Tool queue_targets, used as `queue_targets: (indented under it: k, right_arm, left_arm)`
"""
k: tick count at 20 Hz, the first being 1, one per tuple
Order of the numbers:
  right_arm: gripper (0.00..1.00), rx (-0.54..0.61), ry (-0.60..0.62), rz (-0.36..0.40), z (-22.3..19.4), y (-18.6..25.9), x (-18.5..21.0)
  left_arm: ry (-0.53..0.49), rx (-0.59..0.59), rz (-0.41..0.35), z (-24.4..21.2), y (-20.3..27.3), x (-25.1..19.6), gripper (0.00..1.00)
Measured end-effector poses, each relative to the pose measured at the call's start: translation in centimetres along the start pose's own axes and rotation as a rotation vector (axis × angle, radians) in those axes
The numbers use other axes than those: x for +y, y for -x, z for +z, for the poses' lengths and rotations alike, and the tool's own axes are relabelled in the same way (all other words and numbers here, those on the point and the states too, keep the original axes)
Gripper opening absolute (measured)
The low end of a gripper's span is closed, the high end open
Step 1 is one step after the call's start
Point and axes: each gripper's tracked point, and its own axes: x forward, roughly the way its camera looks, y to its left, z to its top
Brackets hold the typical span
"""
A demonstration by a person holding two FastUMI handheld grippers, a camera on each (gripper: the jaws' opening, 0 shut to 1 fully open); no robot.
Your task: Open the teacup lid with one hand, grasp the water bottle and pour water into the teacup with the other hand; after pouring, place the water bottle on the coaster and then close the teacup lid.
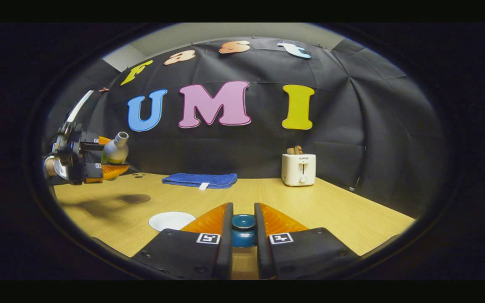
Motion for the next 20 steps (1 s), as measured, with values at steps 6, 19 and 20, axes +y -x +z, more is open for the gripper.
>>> queue_targets:
  k: [6,19,20]
  right_arm:
    - [0.28,-0.003,0.002,-0.073,0.0,0.4,-1.2]
    - [0.24,-0.004,0.002,-0.097,0.1,0.8,-1.3]
    - [0.24,-0.004,0.002,-0.097,0.1,0.8,-1.3]
  left_arm:
    - [0.665,-0.048,0.047,-4.3,-3.4,1.5,0.79]
    - [0.848,-0.001,0.022,-7.7,-7.4,-0.6,0.81]
    - [0.858,0.005,0.020,-8.0,-7.3,-0.8,0.81]
